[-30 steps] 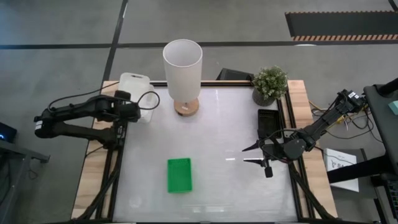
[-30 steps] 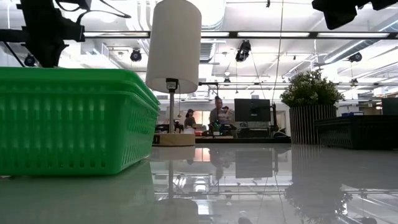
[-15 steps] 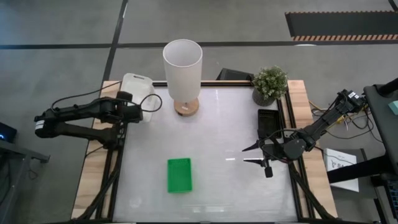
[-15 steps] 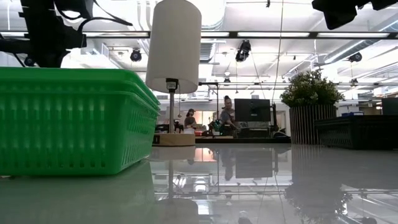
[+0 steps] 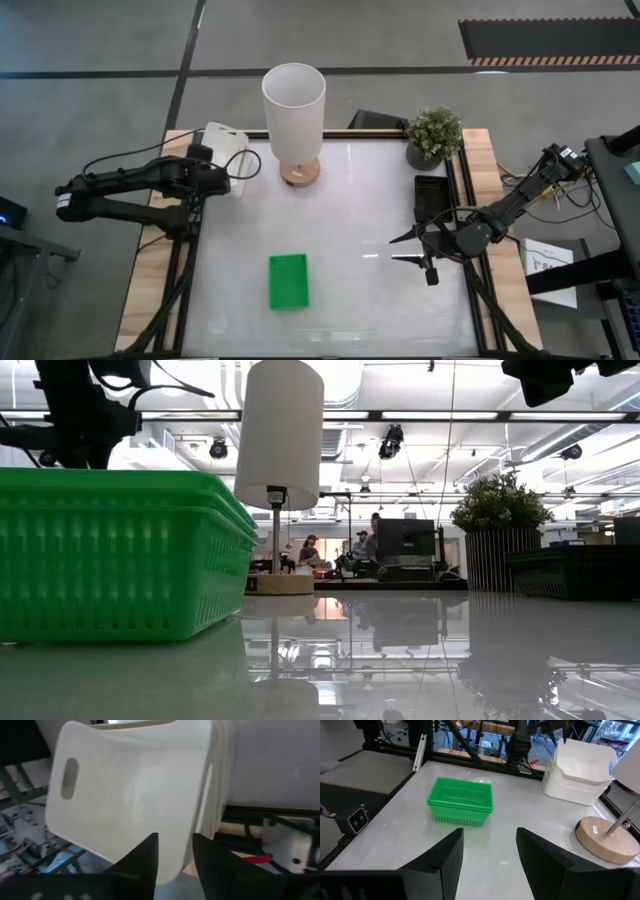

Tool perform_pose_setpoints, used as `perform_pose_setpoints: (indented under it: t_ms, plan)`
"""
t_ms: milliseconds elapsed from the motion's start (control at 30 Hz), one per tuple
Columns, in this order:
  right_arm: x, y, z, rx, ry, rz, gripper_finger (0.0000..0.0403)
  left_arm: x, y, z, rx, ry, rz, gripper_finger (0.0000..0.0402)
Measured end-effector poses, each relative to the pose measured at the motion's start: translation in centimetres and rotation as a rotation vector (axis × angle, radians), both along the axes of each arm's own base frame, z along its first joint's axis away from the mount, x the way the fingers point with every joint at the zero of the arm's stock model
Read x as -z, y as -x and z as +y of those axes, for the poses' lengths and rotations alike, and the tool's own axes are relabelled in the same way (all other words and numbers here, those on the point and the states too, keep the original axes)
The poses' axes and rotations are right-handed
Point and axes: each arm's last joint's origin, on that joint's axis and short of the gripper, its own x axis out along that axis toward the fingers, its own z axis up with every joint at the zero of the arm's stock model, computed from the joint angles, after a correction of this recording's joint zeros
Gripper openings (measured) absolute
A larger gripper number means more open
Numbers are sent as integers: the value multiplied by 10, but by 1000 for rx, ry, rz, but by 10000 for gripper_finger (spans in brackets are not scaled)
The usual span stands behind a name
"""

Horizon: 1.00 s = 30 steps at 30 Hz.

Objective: Stack baskets by color
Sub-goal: Stack the white bin on the white bins

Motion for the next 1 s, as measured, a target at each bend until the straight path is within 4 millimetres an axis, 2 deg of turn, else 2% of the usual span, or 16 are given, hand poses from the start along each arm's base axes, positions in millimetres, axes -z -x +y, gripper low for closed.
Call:
perform_pose_setpoints:
  t_ms: [167, 433, 633, 767, 1000]
  plan:
    - [0, 0, 0, 0, 0, 0, 176, -9, -3, 1, 0, -40, 7, 121]
    - [0, 0, 0, 0, 0, 0, 176, -23, -17, 4, -31, -44, -32, 123]
    - [0, 0, 0, -3, 7, 0, 176, -21, -26, 6, -159, -25, -94, 123]
    - [0, 0, 0, -3, 8, 0, 176, -20, -28, 3, -212, 98, -69, 123]
    - [0, 0, 0, -3, 9, 0, 176, -16, -36, 4, -222, 132, -47, 123]
